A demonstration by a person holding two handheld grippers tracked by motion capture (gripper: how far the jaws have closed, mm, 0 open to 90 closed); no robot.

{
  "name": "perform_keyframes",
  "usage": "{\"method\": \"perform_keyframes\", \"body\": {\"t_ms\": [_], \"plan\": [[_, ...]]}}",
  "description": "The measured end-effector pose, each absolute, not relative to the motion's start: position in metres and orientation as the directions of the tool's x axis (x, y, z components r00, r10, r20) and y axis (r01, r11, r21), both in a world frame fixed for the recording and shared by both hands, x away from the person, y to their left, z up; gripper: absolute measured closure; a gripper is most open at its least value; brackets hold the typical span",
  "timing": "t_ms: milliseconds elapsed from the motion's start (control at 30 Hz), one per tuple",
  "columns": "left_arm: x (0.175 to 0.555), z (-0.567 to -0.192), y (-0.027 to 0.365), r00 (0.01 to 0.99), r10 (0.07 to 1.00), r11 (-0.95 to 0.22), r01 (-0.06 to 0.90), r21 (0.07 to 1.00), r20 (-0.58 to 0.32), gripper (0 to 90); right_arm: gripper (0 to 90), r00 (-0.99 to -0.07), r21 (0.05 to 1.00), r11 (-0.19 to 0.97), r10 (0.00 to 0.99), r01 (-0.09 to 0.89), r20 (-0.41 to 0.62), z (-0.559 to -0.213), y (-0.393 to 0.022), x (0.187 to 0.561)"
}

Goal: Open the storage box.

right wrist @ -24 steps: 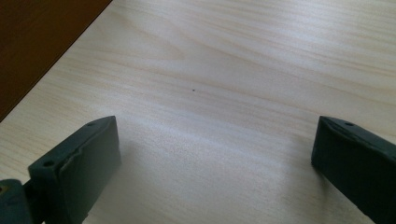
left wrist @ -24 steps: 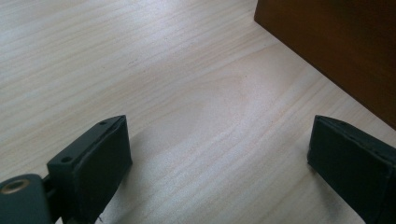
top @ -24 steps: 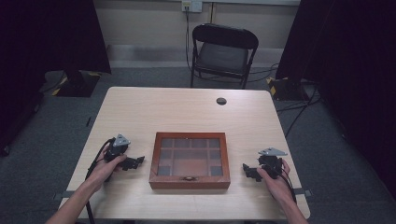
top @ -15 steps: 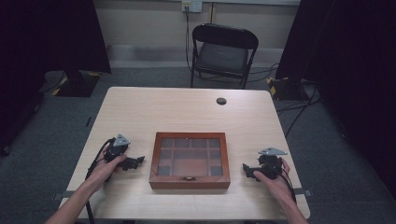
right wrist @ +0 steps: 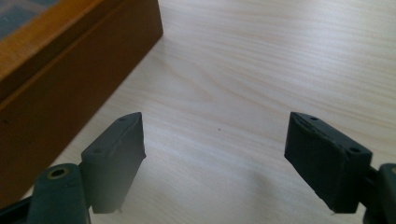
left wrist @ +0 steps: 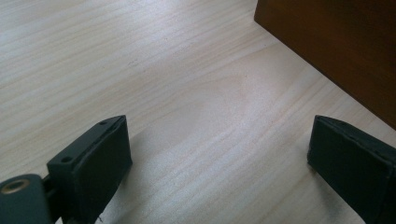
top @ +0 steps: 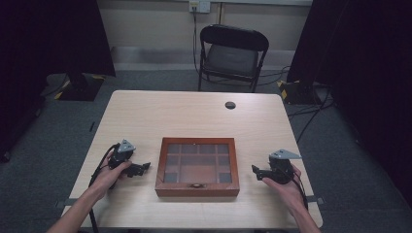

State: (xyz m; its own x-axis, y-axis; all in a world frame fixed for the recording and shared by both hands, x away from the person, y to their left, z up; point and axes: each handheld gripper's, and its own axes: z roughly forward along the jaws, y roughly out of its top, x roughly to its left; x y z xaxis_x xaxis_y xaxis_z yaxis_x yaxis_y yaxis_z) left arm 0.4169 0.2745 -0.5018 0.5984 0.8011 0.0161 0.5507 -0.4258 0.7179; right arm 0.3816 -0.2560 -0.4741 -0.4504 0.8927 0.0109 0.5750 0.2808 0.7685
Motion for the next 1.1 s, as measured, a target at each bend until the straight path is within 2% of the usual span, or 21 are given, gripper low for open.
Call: {"method": "perform_keyframes", "body": {"t_ms": [167, 267, 633, 1100], "plan": [[0.417, -0.502, 0.274, 0.598, 0.801, -0.425, 0.551, 0.718, 0.016, 5.4, 22.7, -0.47, 0.771, 0.271, 0.882, 0.576, 0.04, -0.469, -0.255, 0.381], [0.417, -0.502, 0.274, 0.598, 0.801, -0.425, 0.551, 0.718, 0.016, 5.3, 29.1, -0.49, 0.771, 0.274, 0.87, 0.575, 0.057, -0.465, -0.254, 0.381], [0.417, -0.502, 0.274, 0.595, 0.804, -0.419, 0.552, 0.721, 0.012, 5.3, 42.0, -0.567, 0.769, 0.277, 0.813, 0.576, 0.132, -0.446, -0.243, 0.377], [0.417, -0.502, 0.274, 0.596, 0.803, -0.422, 0.551, 0.72, 0.013, 5.3, 46.5, -0.678, 0.781, 0.303, 0.708, 0.546, 0.198, -0.43, -0.219, 0.368]]}}
